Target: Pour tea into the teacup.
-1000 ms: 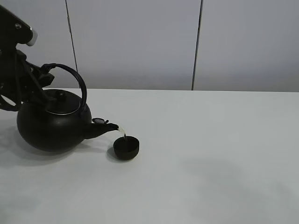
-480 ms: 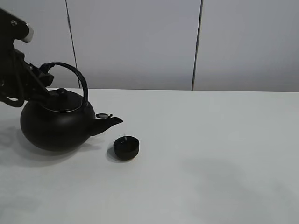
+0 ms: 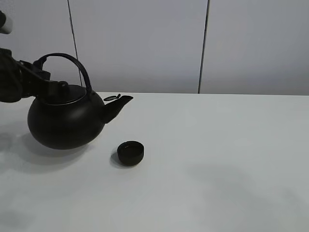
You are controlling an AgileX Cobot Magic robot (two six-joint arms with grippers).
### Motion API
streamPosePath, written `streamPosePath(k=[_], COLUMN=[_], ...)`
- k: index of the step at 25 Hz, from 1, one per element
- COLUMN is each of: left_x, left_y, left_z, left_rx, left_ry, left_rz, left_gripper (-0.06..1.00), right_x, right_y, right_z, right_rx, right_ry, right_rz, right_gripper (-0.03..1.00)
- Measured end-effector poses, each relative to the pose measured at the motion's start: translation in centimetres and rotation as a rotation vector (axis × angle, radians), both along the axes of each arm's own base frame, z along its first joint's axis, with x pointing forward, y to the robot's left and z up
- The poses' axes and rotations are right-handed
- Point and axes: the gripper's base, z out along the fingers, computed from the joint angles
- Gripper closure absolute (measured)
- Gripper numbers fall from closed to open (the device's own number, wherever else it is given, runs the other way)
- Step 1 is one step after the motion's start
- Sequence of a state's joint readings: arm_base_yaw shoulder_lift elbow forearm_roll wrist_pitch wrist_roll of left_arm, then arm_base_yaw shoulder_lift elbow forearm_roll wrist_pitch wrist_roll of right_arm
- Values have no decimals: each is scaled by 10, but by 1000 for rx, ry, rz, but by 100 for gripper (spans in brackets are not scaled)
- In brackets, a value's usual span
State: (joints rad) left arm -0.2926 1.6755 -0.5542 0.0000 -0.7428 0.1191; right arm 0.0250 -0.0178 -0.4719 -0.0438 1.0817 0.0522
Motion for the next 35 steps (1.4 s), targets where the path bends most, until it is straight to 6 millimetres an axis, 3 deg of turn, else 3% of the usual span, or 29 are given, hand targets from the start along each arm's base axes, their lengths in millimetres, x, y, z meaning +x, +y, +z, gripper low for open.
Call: streamPosePath(k=[8, 15, 35], left_x=[-24, -30, -31], left_y=[32, 51, 57], left_z=[-16, -22, -28], left_rx=[-6, 17, 60], left_ry=[-36, -26, 40], left_rz=[86, 138, 106], left_gripper=[84, 84, 84], right_x=[0, 0, 0], right_y=[0, 0, 0], right_z=[0, 0, 0], right_rx=[0, 0, 0], right_ry=[0, 0, 0], right_rz=[0, 0, 0], right_gripper=[41, 41, 41])
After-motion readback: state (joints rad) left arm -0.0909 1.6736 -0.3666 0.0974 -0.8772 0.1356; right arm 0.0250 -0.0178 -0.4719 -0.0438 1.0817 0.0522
